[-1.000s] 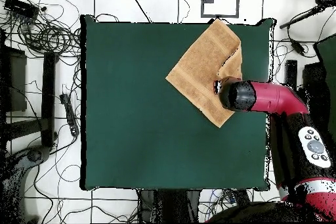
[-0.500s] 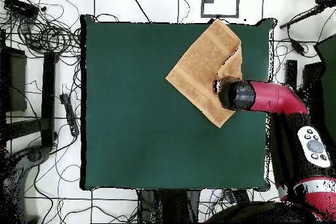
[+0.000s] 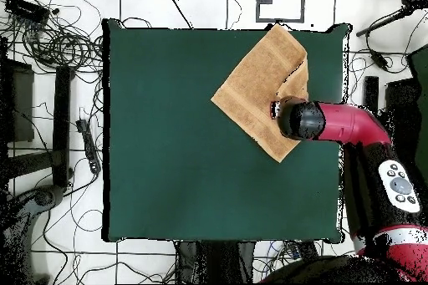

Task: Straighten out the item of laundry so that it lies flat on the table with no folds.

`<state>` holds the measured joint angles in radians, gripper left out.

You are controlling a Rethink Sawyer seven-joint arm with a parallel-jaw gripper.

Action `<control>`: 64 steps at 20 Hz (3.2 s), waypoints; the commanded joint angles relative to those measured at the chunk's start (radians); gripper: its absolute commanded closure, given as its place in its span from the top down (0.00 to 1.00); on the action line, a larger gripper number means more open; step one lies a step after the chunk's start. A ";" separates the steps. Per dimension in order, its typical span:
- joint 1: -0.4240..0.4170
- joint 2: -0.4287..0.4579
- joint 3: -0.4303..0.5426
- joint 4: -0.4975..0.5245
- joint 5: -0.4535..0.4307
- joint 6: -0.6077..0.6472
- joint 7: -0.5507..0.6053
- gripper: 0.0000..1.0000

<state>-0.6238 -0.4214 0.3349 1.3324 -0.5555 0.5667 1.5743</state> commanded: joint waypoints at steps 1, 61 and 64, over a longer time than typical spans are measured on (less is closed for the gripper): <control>0.064 0.055 0.015 0.037 0.029 0.063 0.051 0.00; 0.080 0.175 0.029 -0.080 0.031 0.031 -0.015 0.00; 0.071 0.151 0.038 -0.075 0.042 0.059 -0.031 0.00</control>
<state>-0.5973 -0.3250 0.3335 1.2572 -0.5100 0.5722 1.5743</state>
